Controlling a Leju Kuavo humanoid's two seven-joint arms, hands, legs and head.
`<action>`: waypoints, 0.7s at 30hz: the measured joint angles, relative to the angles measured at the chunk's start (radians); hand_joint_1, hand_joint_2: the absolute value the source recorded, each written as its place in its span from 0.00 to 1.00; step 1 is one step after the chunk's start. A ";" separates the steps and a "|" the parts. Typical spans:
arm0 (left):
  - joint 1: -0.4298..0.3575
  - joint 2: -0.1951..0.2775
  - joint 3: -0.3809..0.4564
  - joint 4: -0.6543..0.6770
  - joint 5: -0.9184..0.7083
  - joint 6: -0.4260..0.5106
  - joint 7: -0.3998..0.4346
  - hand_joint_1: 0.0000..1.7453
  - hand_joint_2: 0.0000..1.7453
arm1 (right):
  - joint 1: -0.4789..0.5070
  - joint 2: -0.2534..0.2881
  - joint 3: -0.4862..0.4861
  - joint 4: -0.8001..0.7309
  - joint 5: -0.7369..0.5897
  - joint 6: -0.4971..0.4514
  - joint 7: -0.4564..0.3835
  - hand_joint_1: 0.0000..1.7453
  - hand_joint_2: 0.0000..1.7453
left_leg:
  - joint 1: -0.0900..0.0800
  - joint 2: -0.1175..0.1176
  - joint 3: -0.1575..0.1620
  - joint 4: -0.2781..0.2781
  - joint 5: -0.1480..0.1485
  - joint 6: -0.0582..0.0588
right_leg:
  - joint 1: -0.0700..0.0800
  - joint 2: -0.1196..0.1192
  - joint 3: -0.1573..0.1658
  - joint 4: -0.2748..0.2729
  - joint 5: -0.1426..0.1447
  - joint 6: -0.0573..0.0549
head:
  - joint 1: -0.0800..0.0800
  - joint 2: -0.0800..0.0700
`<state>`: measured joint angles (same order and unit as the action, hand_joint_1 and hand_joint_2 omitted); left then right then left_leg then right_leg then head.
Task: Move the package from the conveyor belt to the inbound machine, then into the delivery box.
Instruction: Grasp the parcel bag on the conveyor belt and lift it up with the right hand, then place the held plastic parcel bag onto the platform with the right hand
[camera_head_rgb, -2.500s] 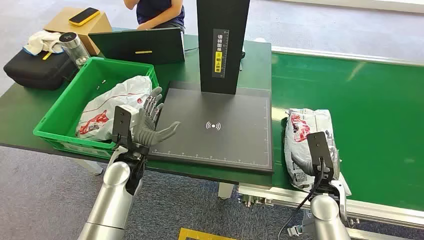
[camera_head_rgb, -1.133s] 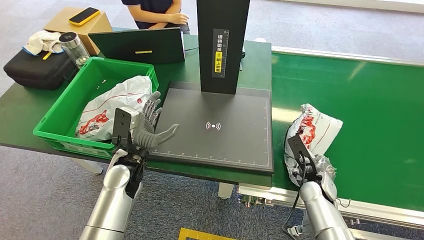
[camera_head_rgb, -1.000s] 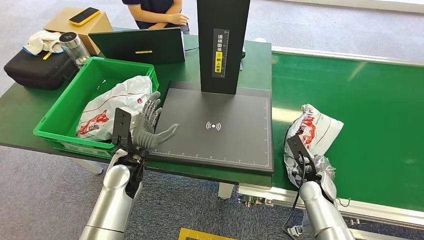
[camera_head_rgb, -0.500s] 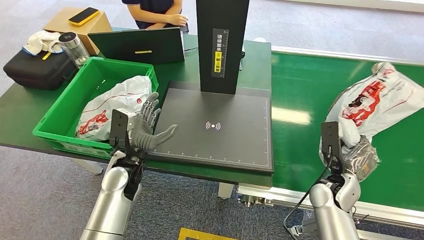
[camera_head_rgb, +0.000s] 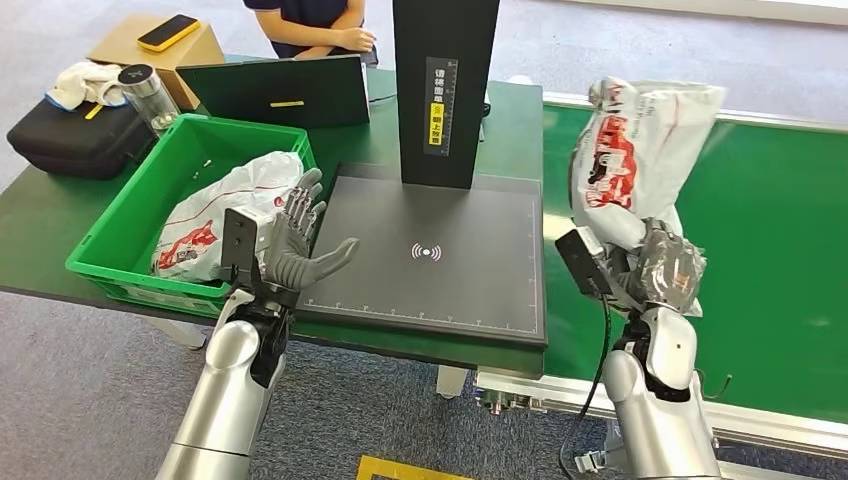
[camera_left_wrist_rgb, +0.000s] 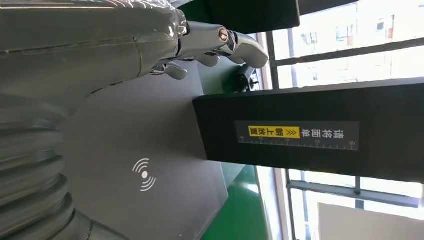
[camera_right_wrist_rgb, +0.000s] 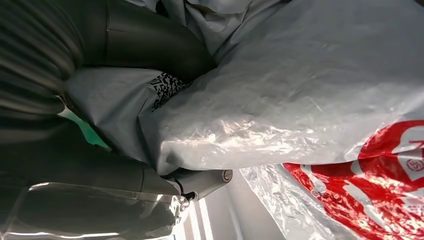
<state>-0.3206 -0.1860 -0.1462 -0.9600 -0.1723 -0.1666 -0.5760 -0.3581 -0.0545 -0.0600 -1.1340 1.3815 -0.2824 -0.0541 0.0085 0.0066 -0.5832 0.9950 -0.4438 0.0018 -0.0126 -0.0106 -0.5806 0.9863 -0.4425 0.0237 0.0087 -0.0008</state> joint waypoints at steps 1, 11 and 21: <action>-0.002 0.001 0.000 0.004 0.000 -0.001 -0.003 0.00 1.00 | -0.009 -0.009 0.020 0.008 0.013 0.012 -0.004 1.00 1.00 | 0.000 0.000 0.000 0.000 0.000 0.000 | 0.000 0.000 0.000 0.000 0.000 0.000 | 0.000 0.000; -0.022 0.011 0.004 0.053 0.010 -0.002 -0.043 0.00 1.00 | -0.171 -0.133 0.301 0.162 0.045 0.057 -0.094 1.00 1.00 | 0.000 0.000 -0.001 0.000 0.000 0.000 | 0.000 -0.001 0.000 0.000 0.000 0.000 | 0.000 0.000; -0.038 0.018 0.004 0.103 0.029 -0.006 -0.075 0.00 1.00 | -0.333 -0.239 0.599 0.319 0.014 0.032 -0.274 1.00 1.00 | 0.000 0.000 -0.001 0.000 0.000 0.000 | 0.000 -0.001 0.000 0.000 0.000 0.000 | 0.000 0.000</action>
<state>-0.3583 -0.1678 -0.1423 -0.8569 -0.1429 -0.1722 -0.6511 -0.6910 -0.2936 0.5388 -0.8152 1.3951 -0.2503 -0.3285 0.0084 0.0061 -0.5840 0.9954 -0.4437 0.0019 -0.0127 -0.0112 -0.5809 0.9864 -0.4424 0.0239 0.0088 -0.0007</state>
